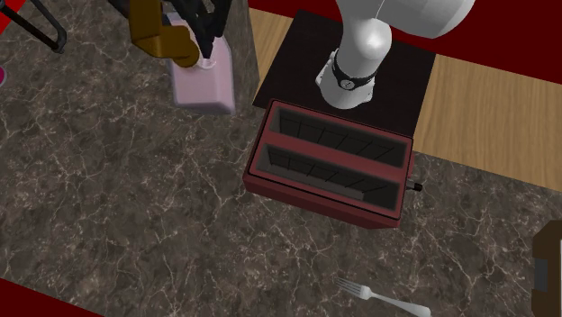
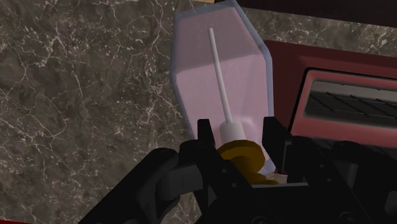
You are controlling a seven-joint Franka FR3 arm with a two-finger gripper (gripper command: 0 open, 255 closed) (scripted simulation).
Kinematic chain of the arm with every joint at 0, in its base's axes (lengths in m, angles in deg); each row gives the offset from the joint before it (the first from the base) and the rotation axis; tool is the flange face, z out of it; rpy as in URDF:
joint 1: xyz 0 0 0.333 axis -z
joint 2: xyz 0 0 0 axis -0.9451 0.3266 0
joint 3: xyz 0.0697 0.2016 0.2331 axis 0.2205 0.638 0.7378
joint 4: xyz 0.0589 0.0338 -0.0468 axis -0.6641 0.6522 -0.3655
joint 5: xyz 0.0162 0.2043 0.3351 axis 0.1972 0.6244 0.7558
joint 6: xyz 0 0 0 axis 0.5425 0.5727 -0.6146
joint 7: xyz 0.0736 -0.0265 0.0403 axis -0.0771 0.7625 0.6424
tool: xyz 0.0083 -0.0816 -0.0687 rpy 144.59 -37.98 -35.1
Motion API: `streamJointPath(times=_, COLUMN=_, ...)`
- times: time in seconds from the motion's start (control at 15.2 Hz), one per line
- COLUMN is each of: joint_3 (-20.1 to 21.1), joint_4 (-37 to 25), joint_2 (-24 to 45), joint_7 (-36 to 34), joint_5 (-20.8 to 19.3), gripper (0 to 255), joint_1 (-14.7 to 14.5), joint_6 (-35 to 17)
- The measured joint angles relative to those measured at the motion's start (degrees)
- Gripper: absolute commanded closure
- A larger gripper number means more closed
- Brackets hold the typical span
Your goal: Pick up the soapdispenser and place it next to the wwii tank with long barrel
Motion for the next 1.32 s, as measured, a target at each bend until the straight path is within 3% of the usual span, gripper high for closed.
streamJointPath(times=0.99, joint_3=1.4, joint_4=-13.55, joint_2=2.94, joint_7=1.36, joint_5=1.65, gripper=255, joint_1=-0.83, joint_6=10.59)
streamJointPath(times=1.32, joint_3=-2.14, joint_4=-11.27, joint_2=-0.7, joint_7=5.84, joint_5=-1.22, gripper=255, joint_1=1.13, joint_6=10.99)
